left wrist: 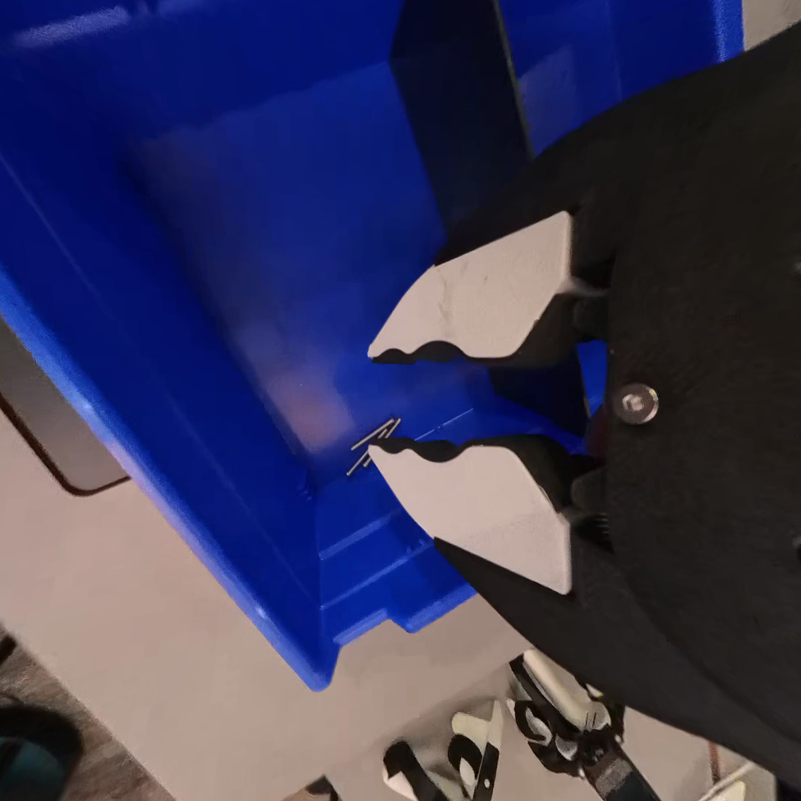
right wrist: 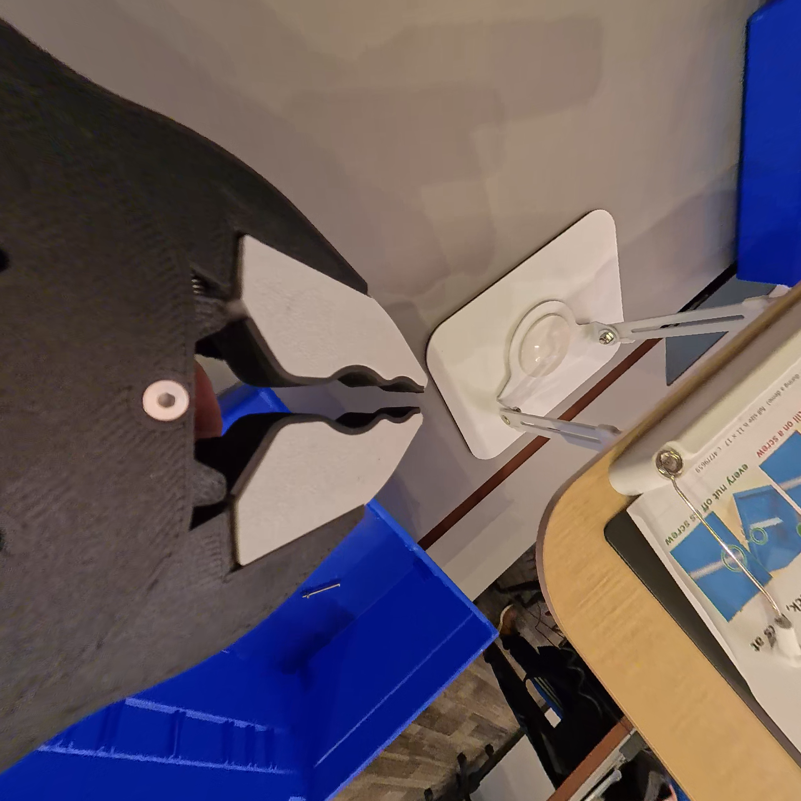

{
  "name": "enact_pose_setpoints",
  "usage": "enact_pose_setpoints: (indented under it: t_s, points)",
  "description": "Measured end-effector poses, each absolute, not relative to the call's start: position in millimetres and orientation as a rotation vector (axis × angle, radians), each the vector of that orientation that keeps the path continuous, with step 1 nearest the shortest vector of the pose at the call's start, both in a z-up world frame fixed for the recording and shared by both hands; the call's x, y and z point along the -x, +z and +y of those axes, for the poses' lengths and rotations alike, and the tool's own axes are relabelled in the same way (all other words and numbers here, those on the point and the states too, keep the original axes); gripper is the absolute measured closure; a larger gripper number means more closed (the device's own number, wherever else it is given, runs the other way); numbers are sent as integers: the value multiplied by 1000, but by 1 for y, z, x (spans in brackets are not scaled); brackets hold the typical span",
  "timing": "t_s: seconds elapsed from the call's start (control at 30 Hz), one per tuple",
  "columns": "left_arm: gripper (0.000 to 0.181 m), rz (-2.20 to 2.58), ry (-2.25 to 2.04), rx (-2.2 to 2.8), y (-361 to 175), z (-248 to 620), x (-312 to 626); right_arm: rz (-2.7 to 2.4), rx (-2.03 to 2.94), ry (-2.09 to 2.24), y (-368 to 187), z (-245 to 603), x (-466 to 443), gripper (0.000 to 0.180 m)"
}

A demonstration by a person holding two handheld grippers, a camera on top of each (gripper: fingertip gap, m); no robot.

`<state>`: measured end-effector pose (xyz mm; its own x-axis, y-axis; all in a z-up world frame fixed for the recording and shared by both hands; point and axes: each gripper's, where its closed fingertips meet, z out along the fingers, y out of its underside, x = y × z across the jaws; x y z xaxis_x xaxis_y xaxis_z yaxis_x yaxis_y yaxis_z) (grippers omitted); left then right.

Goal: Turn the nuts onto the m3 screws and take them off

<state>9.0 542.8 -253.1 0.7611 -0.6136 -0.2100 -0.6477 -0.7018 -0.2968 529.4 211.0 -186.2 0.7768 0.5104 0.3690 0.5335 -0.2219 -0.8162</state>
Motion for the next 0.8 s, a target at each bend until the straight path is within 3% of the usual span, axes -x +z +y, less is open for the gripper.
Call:
enact_pose_setpoints:
  t_s: [0.17, 0.53, 0.67, 0.8]
  points:
    - [146, 1024, 440, 2681, -267, 551, 11, -814, 1861, -22, -186, 209, -527, 173]
    - [153, 1005, 643, 2813, -287, 551, 21, -814, 1835, -4, -179, 204, -525, 174]
    - [152, 1014, 608, 2867, -296, 547, 18, -813, 1831, 6, -178, 203, -525, 174]
    - [167, 911, 474, 2928, -302, 549, 20, -809, 1824, 21, -176, 202, -525, 174]
